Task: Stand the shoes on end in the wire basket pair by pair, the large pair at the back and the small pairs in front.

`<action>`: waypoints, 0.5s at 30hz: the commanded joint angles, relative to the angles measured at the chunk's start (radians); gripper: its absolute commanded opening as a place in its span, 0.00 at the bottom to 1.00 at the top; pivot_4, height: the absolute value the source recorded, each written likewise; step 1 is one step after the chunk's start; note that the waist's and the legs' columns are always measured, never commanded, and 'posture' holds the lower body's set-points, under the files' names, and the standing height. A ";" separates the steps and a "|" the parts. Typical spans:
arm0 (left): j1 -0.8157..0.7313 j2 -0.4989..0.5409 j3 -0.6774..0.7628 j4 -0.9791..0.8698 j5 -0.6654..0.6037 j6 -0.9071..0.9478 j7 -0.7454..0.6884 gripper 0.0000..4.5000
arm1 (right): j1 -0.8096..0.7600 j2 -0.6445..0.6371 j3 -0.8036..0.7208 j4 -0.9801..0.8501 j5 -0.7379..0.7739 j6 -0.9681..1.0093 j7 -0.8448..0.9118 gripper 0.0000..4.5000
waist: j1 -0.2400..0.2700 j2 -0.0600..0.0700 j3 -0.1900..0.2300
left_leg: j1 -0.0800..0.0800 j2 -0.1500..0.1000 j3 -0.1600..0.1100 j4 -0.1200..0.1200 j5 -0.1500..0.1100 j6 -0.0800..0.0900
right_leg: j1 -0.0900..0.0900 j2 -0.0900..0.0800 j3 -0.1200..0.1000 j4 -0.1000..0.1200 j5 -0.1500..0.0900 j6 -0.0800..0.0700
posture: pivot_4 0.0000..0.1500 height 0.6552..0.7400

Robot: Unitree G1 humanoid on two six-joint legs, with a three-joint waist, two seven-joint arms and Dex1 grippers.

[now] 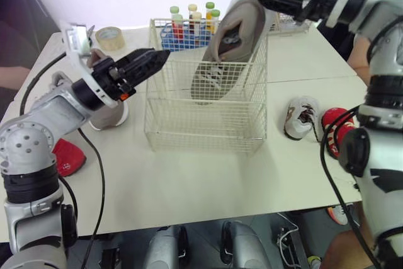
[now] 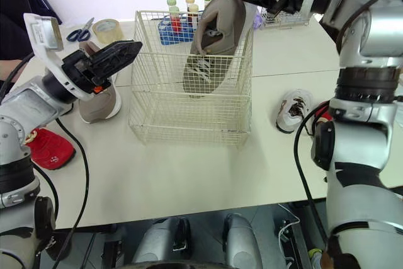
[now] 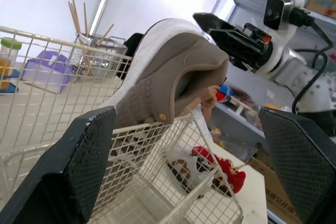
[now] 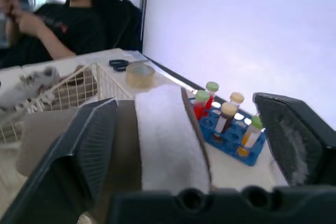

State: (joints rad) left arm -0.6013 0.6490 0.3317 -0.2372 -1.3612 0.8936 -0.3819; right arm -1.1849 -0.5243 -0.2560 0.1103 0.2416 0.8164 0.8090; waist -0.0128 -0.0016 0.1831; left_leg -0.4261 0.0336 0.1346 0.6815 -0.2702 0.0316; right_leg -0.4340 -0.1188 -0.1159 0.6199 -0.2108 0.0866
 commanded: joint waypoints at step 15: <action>-0.185 -0.044 -0.091 0.180 0.131 0.014 -0.177 1.00 | 0.275 0.215 -0.007 -0.804 0.140 0.482 -0.573 0.99 | -0.001 -0.002 -0.001 | -0.001 -0.002 0.000 0.000 0.000 0.000 | -0.002 0.001 0.000 0.002 0.000 0.000 | 1.00 1.00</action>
State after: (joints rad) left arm -0.7563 0.6021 0.2359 -0.0489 -1.2402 0.9116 -0.5371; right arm -0.9049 -0.2975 -0.2826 -0.6471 0.4010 1.3032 0.2721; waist -0.0143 -0.0032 0.1821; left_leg -0.4272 0.0319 0.1350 0.6817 -0.2697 0.0315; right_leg -0.4362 -0.1174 -0.1154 0.6223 -0.2110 0.0866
